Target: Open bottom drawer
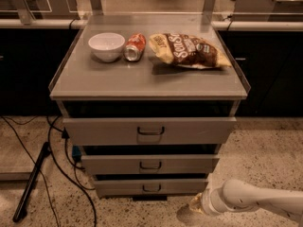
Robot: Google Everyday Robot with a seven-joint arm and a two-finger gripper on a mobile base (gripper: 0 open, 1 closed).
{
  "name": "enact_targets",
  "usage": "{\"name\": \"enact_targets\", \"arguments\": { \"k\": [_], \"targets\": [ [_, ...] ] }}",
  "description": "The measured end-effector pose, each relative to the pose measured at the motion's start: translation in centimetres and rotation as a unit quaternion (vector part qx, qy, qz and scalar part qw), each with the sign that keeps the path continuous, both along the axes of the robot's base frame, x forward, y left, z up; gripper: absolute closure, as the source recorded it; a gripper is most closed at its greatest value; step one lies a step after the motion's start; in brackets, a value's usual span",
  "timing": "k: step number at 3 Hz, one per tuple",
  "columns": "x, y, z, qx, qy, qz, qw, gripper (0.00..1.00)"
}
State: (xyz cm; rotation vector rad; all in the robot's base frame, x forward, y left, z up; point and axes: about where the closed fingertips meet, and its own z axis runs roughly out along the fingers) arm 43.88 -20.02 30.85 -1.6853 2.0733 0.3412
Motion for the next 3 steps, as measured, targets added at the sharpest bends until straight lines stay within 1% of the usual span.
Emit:
{"name": "enact_targets", "arguments": {
  "k": [1, 2, 3],
  "targets": [
    [0.1, -0.2, 0.3, 0.000, -0.003, -0.002, 1.0000, 1.00],
    [0.0, -0.1, -1.5, 0.000, -0.020, 0.002, 0.9998, 1.00],
    [0.3, -0.5, -5.9, -0.007, -0.016, -0.007, 0.9998, 0.82]
  ]
}}
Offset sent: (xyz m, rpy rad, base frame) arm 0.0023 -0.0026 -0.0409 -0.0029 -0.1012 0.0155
